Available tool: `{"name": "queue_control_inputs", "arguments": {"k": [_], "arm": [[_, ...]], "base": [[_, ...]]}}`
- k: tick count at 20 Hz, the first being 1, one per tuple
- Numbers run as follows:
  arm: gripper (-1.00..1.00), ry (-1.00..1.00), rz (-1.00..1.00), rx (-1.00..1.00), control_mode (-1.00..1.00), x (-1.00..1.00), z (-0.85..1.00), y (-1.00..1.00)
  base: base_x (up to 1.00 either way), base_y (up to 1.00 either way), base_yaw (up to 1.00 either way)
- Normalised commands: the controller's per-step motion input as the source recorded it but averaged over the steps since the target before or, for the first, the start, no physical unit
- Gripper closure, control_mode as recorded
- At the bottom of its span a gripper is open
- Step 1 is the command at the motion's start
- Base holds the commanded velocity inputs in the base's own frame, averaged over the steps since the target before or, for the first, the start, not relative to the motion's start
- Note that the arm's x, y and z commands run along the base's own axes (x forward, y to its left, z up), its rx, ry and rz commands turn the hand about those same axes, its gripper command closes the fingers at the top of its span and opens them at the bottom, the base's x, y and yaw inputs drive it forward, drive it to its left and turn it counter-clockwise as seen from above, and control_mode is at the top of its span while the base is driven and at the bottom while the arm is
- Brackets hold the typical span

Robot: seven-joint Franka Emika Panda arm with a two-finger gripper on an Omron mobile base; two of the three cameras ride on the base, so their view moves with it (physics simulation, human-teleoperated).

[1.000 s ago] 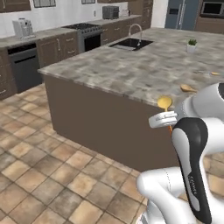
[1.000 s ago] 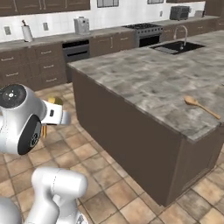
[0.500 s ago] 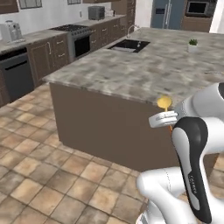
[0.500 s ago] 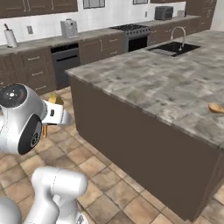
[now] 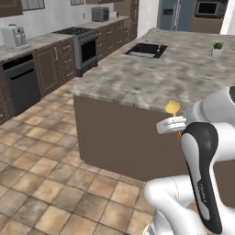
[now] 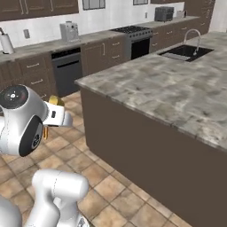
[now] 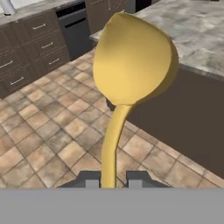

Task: Pick up the metallic utensils from the counter and place them in the open drawer. Make sure not to pick up any wooden utensils.

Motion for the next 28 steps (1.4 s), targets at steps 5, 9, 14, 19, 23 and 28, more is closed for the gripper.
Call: {"name": "queue_control_inputs", "arguments": {"k": [5,9,14,19,23,28], "arm": [[1.00,0.00,0.00,0.00,1.00,0.00,0.00,0.00],[1.00,0.00,0.00,0.00,1.00,0.00,0.00,0.00],[1.00,0.00,0.00,0.00,1.00,0.00,0.00,0.00],[1.00,0.00,0.00,0.00,1.00,0.00,0.00,0.00],[1.00,0.00,0.00,0.00,1.00,0.00,0.00,0.00],[1.00,0.00,0.00,0.00,1.00,0.00,0.00,0.00]], "base": [[0.92,1.00,-0.18],[0.88,1.00,-0.20],[0.98,1.00,-0.22],[1.00,1.00,-0.24],[0.98,1.00,-0.25],[0.99,1.00,-0.28]]}}
